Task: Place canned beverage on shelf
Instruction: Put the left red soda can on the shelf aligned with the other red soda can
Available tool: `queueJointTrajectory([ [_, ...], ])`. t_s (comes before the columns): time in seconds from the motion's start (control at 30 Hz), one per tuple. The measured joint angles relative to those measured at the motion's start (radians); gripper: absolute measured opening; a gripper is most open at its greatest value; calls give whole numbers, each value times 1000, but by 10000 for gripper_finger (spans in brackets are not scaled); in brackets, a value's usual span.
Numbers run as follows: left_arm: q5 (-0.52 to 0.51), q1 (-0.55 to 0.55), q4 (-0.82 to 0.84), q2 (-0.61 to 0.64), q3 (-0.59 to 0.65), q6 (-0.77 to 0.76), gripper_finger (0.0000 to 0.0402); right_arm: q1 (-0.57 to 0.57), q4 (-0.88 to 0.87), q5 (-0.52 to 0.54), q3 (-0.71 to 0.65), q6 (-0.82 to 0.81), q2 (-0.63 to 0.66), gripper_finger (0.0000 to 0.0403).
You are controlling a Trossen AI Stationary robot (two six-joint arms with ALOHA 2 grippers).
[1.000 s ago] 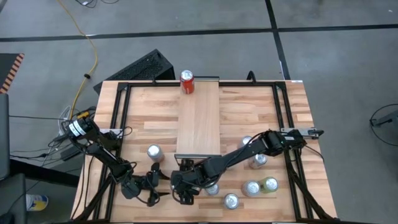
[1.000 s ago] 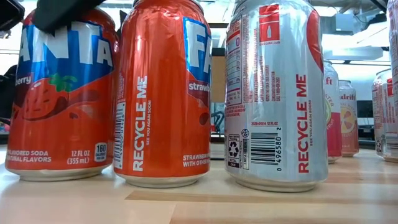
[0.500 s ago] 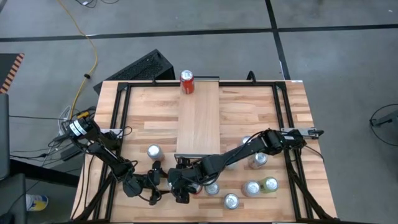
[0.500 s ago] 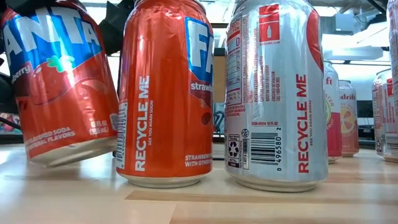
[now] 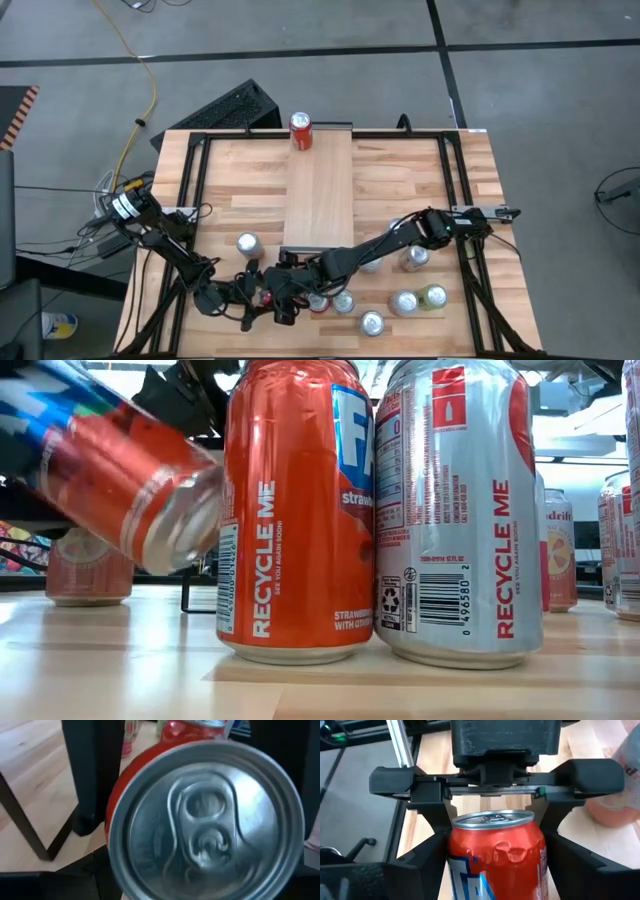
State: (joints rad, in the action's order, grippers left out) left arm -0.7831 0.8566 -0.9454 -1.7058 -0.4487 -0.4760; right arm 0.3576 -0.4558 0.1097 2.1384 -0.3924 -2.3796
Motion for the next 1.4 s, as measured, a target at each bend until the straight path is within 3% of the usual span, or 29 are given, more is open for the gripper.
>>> queueJointTrajectory([
  [0.27,-23,13,-34,0,0,-8,264,1,3,-2,1,-4,1,291],
  [0.67,-146,74,-103,0,0,-34,252,18,-47,-12,4,1,11,291],
  [1.13,-321,151,-179,1,0,-2,252,22,-110,-45,1,-38,12,291],
  [1.3,-471,167,-266,16,-6,22,250,30,-129,-77,-9,-54,-16,291],
  [1.4,-459,162,-273,14,-2,85,250,31,-104,-77,-5,-55,-2,290],
])
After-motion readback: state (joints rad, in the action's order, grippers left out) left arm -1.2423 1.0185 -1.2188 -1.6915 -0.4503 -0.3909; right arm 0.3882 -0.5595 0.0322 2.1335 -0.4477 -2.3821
